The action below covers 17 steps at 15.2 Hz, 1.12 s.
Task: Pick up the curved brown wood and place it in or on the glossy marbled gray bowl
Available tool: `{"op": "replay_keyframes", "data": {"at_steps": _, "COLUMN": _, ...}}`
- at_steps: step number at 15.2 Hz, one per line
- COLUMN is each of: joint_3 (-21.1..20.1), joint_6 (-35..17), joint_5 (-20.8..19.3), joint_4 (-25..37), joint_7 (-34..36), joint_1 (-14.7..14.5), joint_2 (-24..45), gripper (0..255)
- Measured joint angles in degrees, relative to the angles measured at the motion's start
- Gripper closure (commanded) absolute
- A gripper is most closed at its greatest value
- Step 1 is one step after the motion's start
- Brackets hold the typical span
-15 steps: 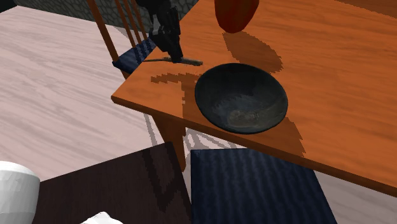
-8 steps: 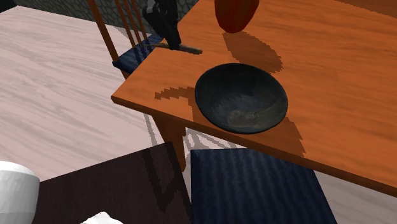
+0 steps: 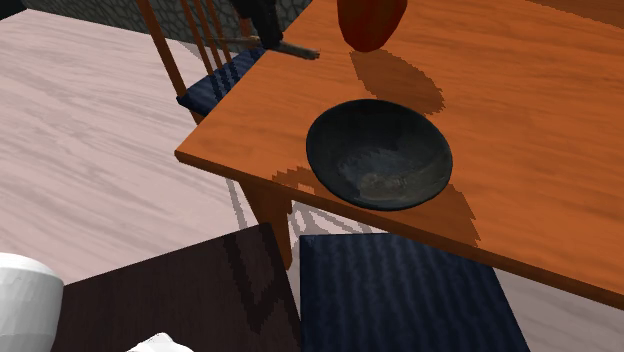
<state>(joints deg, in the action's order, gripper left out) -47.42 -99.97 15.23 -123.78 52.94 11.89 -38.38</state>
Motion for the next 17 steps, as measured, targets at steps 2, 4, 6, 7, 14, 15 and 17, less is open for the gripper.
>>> {"op": "replay_keyframes", "data": {"at_steps": 2, "joint_3": 0.36, "joint_6": 1.52, "joint_5": -0.42, "joint_4": 1.83, "joint_7": -0.03, "joint_1": 0.3, "joint_2": 0.34, "gripper": 255}}
{"op": "replay_keyframes", "data": {"at_steps": 4, "joint_3": 0.56, "joint_6": 2.9, "joint_5": -0.72, "joint_4": 3.49, "joint_7": 0.07, "joint_1": 0.52, "joint_2": 0.63, "gripper": 255}}
{"op": "replay_keyframes", "data": {"at_steps": 6, "joint_3": 2.28, "joint_6": 2.87, "joint_5": -1.33, "joint_4": 3.0, "joint_7": -1.65, "joint_1": 0.68, "joint_2": 0.49, "gripper": 255}}
{"op": "replay_keyframes", "data": {"at_steps": 7, "joint_3": 3.22, "joint_6": 2.57, "joint_5": -1.66, "joint_4": 2.5, "joint_7": -2.69, "joint_1": 0.82, "joint_2": 0.46, "gripper": 255}}
{"op": "replay_keyframes", "data": {"at_steps": 14, "joint_3": 10.86, "joint_6": -0.71, "joint_5": -4.74, "joint_4": -1.52, "joint_7": -11.53, "joint_1": 2.62, "joint_2": 0.88, "gripper": 255}}
{"op": "replay_keyframes", "data": {"at_steps": 15, "joint_3": 11.77, "joint_6": -1.49, "joint_5": -5.29, "joint_4": -1.97, "joint_7": -12.78, "joint_1": 3.12, "joint_2": 1.34, "gripper": 255}}
{"op": "replay_keyframes", "data": {"at_steps": 17, "joint_3": 13.88, "joint_6": -2.64, "joint_5": -6.23, "joint_4": -2.91, "joint_7": -15.38, "joint_1": 3.91, "joint_2": 1.74, "gripper": 255}}
